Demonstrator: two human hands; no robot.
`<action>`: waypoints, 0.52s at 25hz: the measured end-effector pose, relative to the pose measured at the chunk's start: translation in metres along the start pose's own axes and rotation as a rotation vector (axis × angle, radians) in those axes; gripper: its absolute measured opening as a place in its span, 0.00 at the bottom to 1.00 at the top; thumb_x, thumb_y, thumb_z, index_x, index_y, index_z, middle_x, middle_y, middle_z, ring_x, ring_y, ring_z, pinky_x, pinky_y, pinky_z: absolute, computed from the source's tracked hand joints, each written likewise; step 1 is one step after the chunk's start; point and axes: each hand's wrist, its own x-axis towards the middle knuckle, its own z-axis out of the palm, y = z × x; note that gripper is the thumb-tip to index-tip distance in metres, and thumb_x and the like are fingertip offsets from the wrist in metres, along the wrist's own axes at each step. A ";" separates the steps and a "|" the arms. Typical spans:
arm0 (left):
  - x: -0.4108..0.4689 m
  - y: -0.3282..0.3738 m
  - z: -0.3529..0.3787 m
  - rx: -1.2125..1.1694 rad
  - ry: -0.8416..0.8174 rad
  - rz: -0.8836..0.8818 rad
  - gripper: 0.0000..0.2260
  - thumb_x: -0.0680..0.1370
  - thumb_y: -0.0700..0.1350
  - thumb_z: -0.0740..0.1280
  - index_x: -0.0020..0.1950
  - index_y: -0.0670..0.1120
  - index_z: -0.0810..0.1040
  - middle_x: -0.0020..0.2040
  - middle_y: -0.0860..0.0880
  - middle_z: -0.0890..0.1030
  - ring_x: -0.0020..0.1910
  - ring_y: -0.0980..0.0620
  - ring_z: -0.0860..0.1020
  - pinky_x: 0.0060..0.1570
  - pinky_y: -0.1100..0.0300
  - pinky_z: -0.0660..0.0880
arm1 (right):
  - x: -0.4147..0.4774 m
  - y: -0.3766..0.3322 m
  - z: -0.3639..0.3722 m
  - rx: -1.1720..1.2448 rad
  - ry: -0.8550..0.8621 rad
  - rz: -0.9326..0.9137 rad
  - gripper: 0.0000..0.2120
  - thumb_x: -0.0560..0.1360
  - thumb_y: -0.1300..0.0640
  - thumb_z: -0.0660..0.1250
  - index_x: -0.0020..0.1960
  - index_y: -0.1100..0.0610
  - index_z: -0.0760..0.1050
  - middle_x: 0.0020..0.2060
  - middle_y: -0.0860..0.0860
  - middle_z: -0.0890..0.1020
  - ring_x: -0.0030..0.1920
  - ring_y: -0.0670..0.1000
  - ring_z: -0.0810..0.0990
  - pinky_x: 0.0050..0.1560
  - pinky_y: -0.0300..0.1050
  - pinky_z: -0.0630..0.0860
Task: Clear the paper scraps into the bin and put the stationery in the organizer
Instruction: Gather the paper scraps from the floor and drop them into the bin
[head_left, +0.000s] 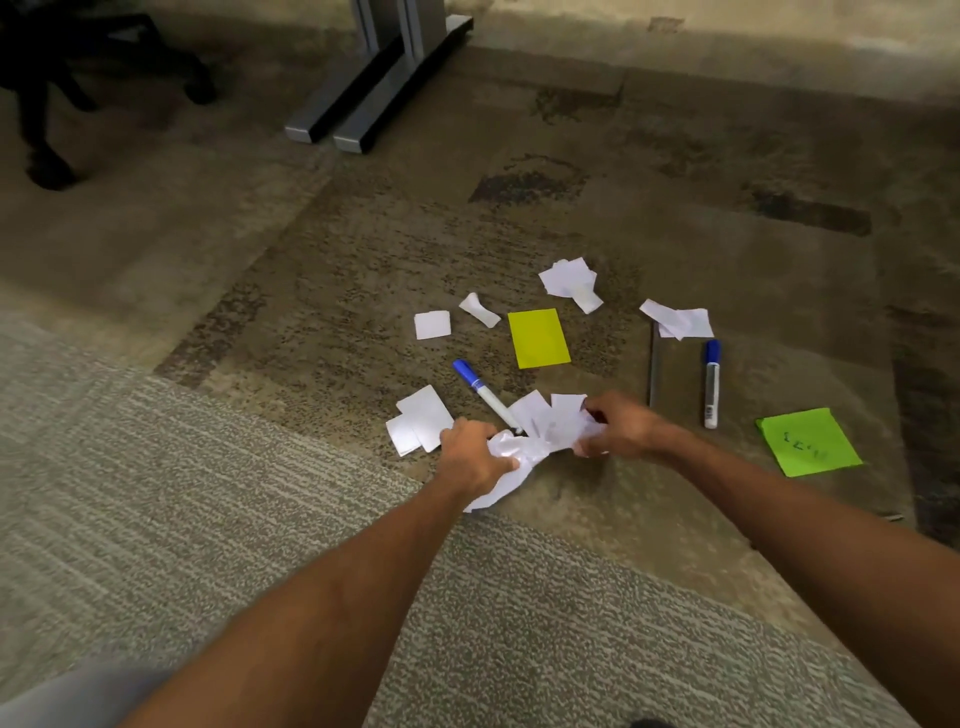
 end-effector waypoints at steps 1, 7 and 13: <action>0.002 -0.002 -0.001 0.080 0.002 0.002 0.20 0.72 0.52 0.72 0.58 0.42 0.77 0.58 0.41 0.76 0.62 0.43 0.71 0.58 0.53 0.68 | 0.008 -0.004 0.003 -0.039 0.010 -0.020 0.16 0.66 0.59 0.76 0.48 0.67 0.77 0.41 0.57 0.75 0.44 0.57 0.76 0.38 0.43 0.67; -0.007 -0.002 0.006 0.346 0.059 0.069 0.24 0.73 0.49 0.71 0.67 0.46 0.71 0.65 0.45 0.72 0.65 0.44 0.71 0.58 0.49 0.73 | 0.033 -0.024 0.016 -0.420 0.017 -0.027 0.27 0.69 0.54 0.74 0.65 0.58 0.73 0.73 0.60 0.62 0.74 0.60 0.57 0.72 0.47 0.57; -0.008 -0.001 0.005 0.304 0.095 0.079 0.21 0.69 0.46 0.75 0.60 0.44 0.76 0.61 0.44 0.75 0.58 0.43 0.76 0.55 0.49 0.77 | 0.024 -0.022 0.021 -0.410 0.070 -0.041 0.30 0.73 0.62 0.69 0.72 0.58 0.62 0.73 0.59 0.64 0.73 0.60 0.61 0.72 0.46 0.60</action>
